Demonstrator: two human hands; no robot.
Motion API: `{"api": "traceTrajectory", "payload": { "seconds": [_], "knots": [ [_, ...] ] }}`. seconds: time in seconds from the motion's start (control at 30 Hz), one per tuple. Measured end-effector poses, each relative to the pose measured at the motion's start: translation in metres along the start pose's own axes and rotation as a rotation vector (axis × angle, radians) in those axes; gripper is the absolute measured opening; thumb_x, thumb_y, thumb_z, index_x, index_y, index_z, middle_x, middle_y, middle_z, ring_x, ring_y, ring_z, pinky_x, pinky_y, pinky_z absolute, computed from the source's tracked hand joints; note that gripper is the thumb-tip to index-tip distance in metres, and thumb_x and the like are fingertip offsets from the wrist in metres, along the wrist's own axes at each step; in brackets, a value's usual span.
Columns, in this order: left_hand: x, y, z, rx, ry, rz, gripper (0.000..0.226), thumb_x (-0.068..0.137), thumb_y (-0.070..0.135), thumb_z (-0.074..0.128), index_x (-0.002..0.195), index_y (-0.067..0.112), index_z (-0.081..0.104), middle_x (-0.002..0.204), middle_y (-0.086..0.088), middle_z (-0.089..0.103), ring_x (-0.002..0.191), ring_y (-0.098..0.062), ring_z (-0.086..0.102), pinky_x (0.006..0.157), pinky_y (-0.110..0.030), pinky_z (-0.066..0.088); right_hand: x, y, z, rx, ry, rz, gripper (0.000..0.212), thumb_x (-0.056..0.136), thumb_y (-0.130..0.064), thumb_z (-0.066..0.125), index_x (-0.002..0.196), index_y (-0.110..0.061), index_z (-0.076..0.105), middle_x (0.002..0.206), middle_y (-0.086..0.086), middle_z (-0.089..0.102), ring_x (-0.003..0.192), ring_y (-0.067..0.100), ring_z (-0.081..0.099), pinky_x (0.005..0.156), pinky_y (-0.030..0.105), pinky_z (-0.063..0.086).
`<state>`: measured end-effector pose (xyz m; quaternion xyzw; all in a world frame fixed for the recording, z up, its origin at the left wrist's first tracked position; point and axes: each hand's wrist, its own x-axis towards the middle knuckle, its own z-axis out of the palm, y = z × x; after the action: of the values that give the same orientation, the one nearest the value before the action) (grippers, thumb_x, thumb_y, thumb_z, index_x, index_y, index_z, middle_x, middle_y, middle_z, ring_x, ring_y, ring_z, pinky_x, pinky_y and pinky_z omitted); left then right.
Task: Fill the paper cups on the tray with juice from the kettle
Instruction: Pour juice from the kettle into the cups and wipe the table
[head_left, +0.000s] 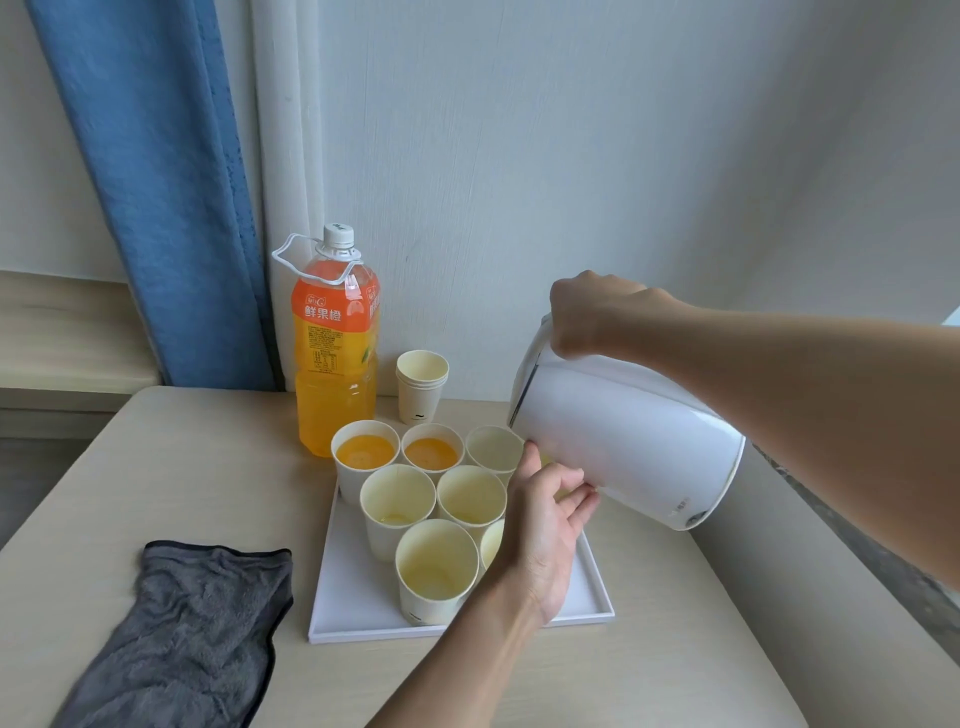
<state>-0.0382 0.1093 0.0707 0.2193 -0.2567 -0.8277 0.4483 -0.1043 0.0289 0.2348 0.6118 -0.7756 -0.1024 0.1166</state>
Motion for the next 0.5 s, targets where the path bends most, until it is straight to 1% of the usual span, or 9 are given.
{"api": "traceTrajectory", "payload": {
  "seconds": [0.13, 0.3, 0.5],
  "knots": [
    [0.0014, -0.0016, -0.0024, -0.005, -0.011, 0.007, 0.070, 0.071, 0.009, 0.054, 0.140, 0.019, 0.054, 0.115, -0.003, 0.068, 0.112, -0.030, 0.065, 0.116, -0.043, 0.045, 0.0018, -0.0031, 0.0014, -0.012, 0.006, -0.025, 0.020, 0.091, -0.014, 0.051, 0.072, -0.012, 0.046, 0.073, 0.004, 0.047, 0.056, 0.018, 0.044, 0.048, 0.024, 0.029],
    [0.0038, -0.0046, -0.0028, -0.047, -0.011, 0.007, 0.070, 0.071, 0.007, 0.053, 0.141, 0.012, 0.053, 0.113, -0.004, 0.067, 0.108, -0.031, 0.064, 0.116, -0.045, 0.045, 0.0032, -0.0054, 0.0014, -0.028, 0.004, -0.033, 0.021, 0.091, -0.015, 0.052, 0.072, -0.012, 0.045, 0.073, 0.003, 0.046, 0.056, 0.018, 0.043, 0.049, 0.024, 0.029],
    [0.0063, -0.0058, -0.0028, -0.089, 0.007, 0.012, 0.073, 0.070, 0.007, 0.053, 0.143, 0.011, 0.050, 0.117, -0.006, 0.067, 0.112, -0.032, 0.066, 0.114, -0.043, 0.048, 0.0039, -0.0091, 0.0007, -0.045, 0.000, -0.041, 0.019, 0.088, -0.011, 0.052, 0.071, -0.012, 0.044, 0.073, 0.003, 0.045, 0.056, 0.018, 0.042, 0.050, 0.023, 0.030]
  ]
}}
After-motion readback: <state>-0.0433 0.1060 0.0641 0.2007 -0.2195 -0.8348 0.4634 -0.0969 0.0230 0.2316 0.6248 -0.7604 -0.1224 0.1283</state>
